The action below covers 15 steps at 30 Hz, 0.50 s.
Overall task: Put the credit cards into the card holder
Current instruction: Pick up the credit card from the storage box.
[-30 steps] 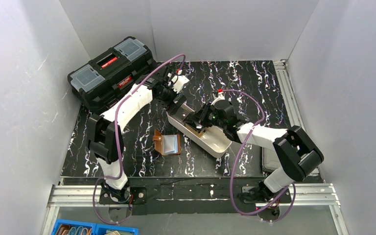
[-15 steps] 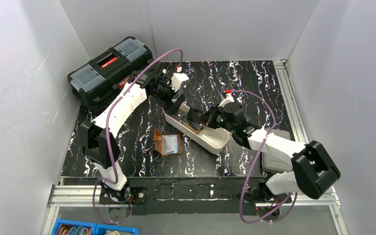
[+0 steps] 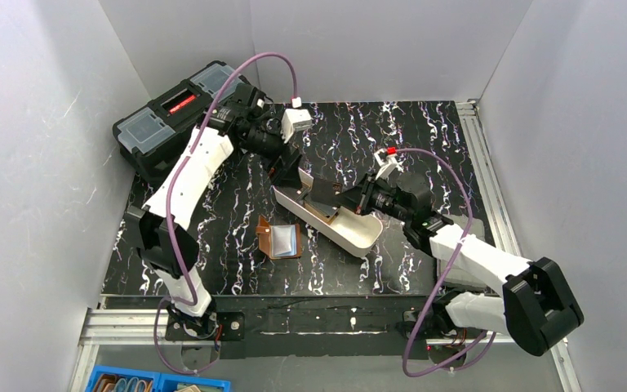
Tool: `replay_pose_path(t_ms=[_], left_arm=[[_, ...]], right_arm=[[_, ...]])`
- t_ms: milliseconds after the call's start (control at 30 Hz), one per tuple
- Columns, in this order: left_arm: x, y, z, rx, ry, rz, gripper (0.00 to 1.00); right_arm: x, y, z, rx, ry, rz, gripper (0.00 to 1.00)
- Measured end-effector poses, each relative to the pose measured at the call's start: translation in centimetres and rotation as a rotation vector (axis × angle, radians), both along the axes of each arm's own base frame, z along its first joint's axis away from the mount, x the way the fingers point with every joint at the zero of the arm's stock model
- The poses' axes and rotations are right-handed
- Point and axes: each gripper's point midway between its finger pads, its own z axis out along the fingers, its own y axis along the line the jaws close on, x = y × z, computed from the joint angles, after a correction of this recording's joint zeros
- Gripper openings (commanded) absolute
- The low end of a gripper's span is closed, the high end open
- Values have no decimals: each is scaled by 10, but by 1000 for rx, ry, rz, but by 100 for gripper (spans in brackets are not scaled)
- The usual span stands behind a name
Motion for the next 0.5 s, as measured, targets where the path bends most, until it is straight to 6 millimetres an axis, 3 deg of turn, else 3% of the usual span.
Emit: replay_pose_path(t_ms=[67,200,500], left_arm=[[-1,-3,10,-17,-7,-48,98],[0,-15,22,-64,15,-134,86],[-19,-14,-1,-61,102,-230,64]], right_arm=[[-5,0,6,9,-27,41,1],[-17,2,16,15,-81,127,1],[-28,3,29,12,-141,239,1]])
